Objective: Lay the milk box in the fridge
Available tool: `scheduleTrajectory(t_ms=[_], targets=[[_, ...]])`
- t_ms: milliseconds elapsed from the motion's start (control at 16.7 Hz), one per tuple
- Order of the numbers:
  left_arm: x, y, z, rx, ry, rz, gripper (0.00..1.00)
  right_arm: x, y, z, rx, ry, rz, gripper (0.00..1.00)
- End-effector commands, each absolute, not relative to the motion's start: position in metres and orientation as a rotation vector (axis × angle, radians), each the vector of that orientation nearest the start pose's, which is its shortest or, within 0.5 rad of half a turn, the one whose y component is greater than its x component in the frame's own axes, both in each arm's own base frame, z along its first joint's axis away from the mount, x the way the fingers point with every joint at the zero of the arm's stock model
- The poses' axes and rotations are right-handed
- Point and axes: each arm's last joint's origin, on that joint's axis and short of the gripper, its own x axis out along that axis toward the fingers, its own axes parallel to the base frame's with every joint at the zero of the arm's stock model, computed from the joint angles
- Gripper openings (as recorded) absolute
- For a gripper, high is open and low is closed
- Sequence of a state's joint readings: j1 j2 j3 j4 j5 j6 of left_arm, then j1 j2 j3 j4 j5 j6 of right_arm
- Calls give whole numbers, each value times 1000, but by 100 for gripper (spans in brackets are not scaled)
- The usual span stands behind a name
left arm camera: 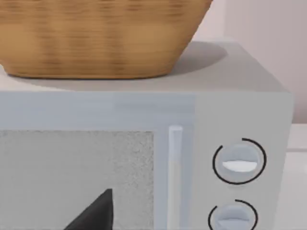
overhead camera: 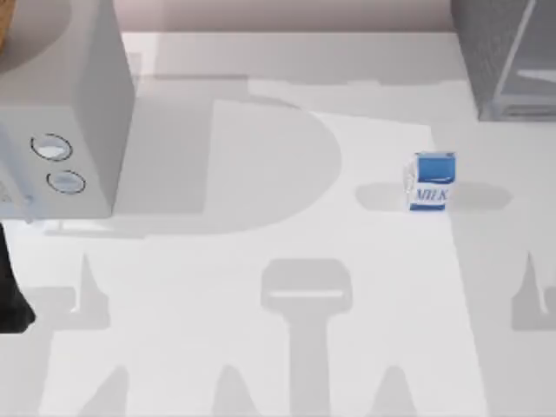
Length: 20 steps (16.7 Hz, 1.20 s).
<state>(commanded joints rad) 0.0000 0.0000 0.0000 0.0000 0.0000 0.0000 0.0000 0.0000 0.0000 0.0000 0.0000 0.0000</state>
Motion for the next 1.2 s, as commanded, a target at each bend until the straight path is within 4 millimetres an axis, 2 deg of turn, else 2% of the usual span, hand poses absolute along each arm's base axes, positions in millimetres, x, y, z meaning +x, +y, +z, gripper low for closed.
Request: scheduleTrajectory(t_ms=[240,600,780,960,1200], targets=[[106,-1,160,0,0,0,100,107,0,164,0,-8,5,100],[106,-1,160,0,0,0,100,124,8,193,-2,-51,27,100],[106,-1,160,0,0,0,100,147,16,207,-3,-63,30,100],[106,-1,160,0,0,0,100,178,30,213,-3,-66,27,100],[106,-1,160,0,0,0,100,227,59,199,-4,-55,19,100]])
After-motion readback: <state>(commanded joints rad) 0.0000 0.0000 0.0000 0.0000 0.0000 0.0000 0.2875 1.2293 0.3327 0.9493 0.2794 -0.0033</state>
